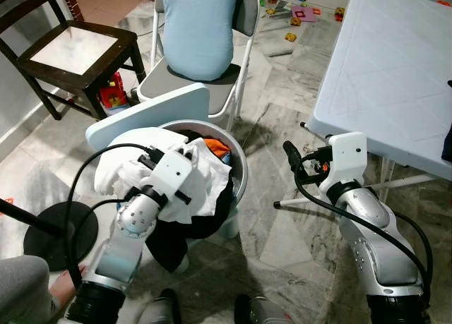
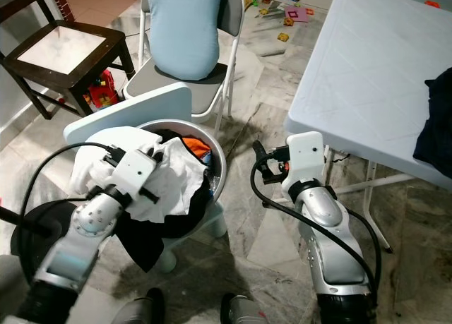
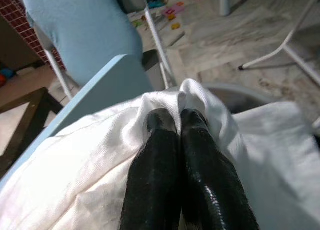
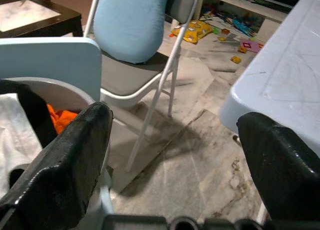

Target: Hang hanger

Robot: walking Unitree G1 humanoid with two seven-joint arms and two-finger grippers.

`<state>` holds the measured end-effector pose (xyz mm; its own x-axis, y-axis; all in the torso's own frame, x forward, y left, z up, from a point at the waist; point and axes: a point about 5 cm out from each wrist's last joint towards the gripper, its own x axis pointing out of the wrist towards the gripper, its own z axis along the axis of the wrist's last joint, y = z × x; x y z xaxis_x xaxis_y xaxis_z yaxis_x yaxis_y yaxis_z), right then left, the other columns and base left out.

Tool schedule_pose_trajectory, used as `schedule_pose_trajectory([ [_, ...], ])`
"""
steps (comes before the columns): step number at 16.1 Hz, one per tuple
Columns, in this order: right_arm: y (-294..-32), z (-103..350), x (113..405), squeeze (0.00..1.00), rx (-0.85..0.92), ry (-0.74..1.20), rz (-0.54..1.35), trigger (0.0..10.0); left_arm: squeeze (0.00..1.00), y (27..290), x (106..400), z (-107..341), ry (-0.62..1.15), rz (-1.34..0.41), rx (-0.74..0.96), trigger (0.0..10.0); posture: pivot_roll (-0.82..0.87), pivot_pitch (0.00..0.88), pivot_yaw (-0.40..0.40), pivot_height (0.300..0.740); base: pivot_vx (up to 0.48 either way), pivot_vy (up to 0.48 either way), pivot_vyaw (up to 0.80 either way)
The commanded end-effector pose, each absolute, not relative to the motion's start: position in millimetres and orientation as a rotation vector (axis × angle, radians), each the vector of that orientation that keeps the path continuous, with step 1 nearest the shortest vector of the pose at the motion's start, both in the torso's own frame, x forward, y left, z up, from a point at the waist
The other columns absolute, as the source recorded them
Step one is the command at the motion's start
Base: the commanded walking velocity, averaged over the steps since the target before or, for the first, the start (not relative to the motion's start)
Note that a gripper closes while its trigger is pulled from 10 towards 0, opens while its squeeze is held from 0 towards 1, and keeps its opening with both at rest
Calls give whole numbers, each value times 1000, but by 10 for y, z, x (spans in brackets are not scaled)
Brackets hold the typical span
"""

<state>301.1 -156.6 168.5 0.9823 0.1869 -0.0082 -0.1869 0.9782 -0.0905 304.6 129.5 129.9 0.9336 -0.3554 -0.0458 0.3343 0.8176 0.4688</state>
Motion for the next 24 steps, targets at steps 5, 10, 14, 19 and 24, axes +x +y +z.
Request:
schedule_pose_trajectory([
  [5, -1570, 1689, 3005, 0, -93, 2, 190, 10000, 0, 1181, 2970, 1213, -21, -403, 469, 0, -48, 234, -112, 740, 0, 0, 0],
  [10, -1552, 1667, 3003, 0, -94, 9, 195, 10000, 1000, 1183, 3002, 1253, 38, -237, 264, 10000, -47, 235, -109, 740, 0, 0, 0],
  [14, -1547, 1667, 3002, 0, -96, 9, 197, 10000, 1000, 1207, 2971, 1197, 105, -198, 207, 10000, -47, 236, -109, 740, 0, 0, 0],
  [19, -1544, 1654, 2996, 0, -97, 13, 193, 10000, 1000, 1150, 2933, 1265, 89, -242, 280, 10000, -43, 241, -103, 740, 0, 0, 0],
  [24, -1538, 1640, 2986, 0, -98, 18, 192, 10000, 1000, 1145, 2907, 1324, 32, -200, 448, 10000, -43, 245, -103, 740, 0, 0, 0],
])
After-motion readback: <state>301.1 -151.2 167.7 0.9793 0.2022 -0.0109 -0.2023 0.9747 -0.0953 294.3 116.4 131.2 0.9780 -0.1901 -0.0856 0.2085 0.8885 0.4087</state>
